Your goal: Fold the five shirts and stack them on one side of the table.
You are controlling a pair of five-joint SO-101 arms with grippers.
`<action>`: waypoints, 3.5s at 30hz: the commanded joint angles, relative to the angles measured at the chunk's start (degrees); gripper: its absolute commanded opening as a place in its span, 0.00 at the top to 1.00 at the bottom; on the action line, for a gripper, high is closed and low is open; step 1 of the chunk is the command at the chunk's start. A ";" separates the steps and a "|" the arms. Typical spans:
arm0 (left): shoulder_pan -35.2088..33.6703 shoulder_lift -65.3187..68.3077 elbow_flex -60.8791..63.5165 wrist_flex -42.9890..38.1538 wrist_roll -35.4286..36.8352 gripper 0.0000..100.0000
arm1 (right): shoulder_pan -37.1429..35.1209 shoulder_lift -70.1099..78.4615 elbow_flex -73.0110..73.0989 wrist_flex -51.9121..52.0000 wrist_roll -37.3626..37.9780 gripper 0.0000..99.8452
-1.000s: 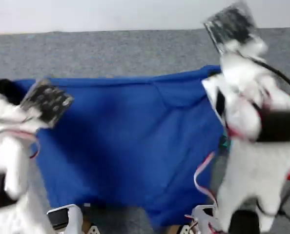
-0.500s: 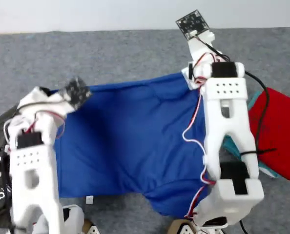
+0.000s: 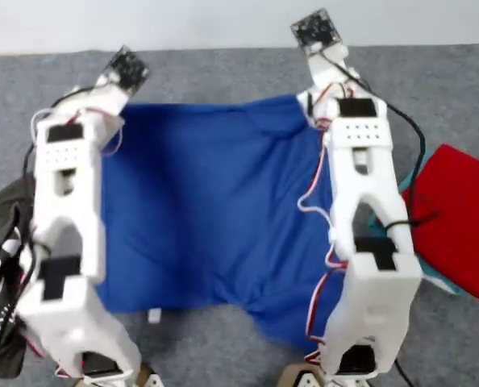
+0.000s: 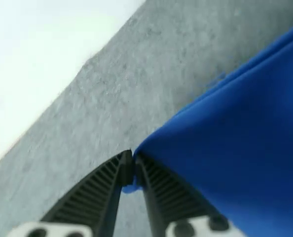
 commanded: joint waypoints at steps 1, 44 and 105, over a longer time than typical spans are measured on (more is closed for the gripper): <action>1.67 7.30 -15.87 2.55 1.93 1.00 | 1.71 3.56 -12.40 -0.92 0.35 0.99; 2.81 -7.56 -14.37 57.14 -19.08 1.00 | -5.49 -33.80 12.84 57.71 0.62 0.99; 1.58 10.46 -7.16 39.74 -4.75 0.99 | 3.74 -6.02 21.45 14.81 3.69 0.99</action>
